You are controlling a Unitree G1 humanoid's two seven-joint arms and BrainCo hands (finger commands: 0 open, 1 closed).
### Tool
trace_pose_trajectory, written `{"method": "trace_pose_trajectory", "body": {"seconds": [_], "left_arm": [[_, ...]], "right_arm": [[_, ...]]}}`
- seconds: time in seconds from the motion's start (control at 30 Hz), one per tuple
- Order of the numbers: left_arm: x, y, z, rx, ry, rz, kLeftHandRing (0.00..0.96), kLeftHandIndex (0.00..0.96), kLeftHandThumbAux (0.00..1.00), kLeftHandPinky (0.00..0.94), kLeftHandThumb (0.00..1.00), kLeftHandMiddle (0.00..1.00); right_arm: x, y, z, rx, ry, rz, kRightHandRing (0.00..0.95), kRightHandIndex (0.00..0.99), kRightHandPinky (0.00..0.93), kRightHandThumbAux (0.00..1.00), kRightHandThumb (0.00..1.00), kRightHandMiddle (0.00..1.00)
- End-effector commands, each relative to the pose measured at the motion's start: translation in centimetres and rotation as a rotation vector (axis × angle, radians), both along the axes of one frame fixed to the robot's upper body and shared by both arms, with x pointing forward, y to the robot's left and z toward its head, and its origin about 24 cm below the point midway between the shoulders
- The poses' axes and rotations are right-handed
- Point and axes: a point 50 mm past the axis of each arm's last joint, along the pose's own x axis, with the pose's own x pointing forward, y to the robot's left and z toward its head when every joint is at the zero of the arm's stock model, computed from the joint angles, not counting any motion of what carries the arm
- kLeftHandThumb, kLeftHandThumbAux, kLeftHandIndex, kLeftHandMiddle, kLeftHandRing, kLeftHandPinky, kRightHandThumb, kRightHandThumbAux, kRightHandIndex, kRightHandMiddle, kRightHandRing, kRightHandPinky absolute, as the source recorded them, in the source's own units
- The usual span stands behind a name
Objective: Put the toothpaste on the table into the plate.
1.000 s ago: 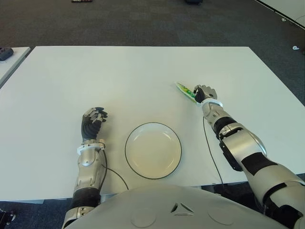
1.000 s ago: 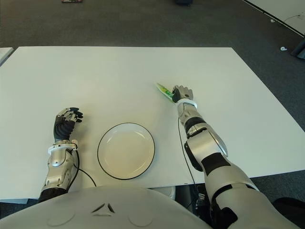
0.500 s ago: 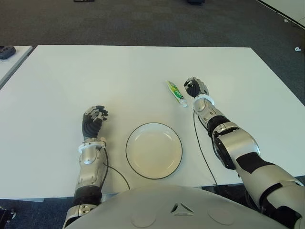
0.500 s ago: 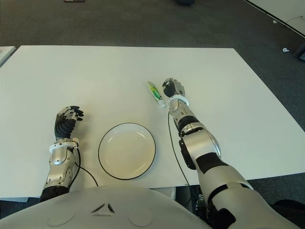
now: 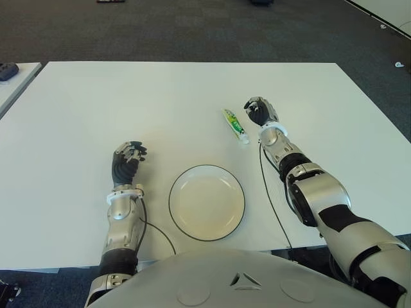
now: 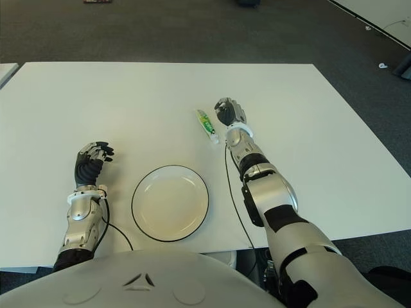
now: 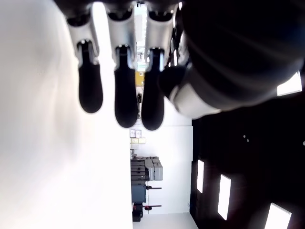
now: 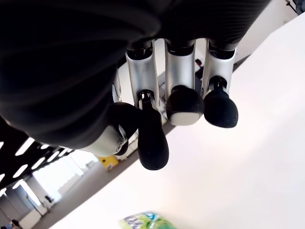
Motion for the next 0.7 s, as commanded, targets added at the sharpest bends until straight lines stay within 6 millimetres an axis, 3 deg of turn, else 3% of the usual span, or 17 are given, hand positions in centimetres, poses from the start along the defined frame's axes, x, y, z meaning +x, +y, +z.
{"method": "trace_pose_trajectory", "body": {"seconds": [0.03,0.37,0.43,0.53,0.57,0.6,0.7], "left_arm": [[0.08,-0.17,-0.24,-0.007,0.005,0.000,0.519,0.428,0.717,0.520,0.705,0.513],[0.02,-0.11,-0.39,0.001,0.016,-0.004,0.519,0.428,0.718,0.520,0.705,0.515],[0.02,-0.10,-0.39,0.002,0.017,-0.004,0.519,0.428,0.718,0.523,0.705,0.517],[0.02,-0.10,-0.41,0.003,0.020,-0.006,0.522,0.428,0.718,0.530,0.704,0.519],[0.01,-0.09,-0.42,0.003,0.022,-0.007,0.522,0.428,0.718,0.528,0.704,0.519],[0.05,-0.09,-0.43,0.004,0.023,-0.007,0.522,0.429,0.718,0.527,0.704,0.519],[0.14,-0.09,-0.45,0.007,0.026,-0.006,0.524,0.429,0.718,0.523,0.704,0.520]], "right_arm": [[0.43,0.81,1.10,0.055,-0.049,0.031,0.884,0.439,0.877,0.723,0.706,0.884],[0.33,1.29,1.79,0.107,-0.095,0.102,0.871,0.439,0.854,0.722,0.706,0.872],[0.32,1.36,1.82,0.113,-0.091,0.113,0.825,0.440,0.799,0.722,0.706,0.841],[0.40,1.58,1.75,0.086,-0.057,0.142,0.644,0.429,0.620,0.723,0.695,0.662],[0.44,1.63,1.70,0.072,-0.041,0.149,0.465,0.331,0.458,0.671,0.538,0.483],[0.53,1.71,1.60,0.044,-0.015,0.154,0.349,0.266,0.353,0.638,0.433,0.368],[0.69,1.80,1.45,-0.007,0.028,0.154,0.123,0.115,0.139,0.561,0.287,0.135]]}}
